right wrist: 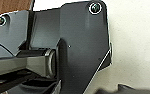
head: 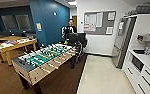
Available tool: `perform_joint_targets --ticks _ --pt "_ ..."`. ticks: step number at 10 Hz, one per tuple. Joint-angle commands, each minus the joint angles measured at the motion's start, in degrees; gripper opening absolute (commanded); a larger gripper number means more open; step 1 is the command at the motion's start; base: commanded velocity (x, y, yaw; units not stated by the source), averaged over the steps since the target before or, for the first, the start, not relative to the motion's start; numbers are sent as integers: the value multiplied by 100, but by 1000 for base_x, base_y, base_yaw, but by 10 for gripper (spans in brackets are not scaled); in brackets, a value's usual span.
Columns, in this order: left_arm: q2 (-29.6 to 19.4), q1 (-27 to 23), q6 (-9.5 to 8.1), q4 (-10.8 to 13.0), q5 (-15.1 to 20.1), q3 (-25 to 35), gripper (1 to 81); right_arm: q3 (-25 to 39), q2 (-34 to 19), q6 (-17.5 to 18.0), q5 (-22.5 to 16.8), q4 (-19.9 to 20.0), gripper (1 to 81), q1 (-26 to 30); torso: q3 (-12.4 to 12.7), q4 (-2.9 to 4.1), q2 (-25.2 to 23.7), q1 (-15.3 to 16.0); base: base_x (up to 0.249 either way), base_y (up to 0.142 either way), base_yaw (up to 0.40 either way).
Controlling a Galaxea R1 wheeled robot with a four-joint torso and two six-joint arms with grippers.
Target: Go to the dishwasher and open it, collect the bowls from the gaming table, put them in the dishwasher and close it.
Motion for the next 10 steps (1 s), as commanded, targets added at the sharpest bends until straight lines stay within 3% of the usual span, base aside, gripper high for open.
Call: perform_joint_targets --ticks 1,10 --pt "-40 -261 49 27 264 -48 811 -6 -28 -14 -316 44 811 283 0 0 0 0 0 0 349" --pt "4 -261 111 36 273 -48 811 38 7 -14 -316 44 811 318 0 0 0 0 0 0 349"
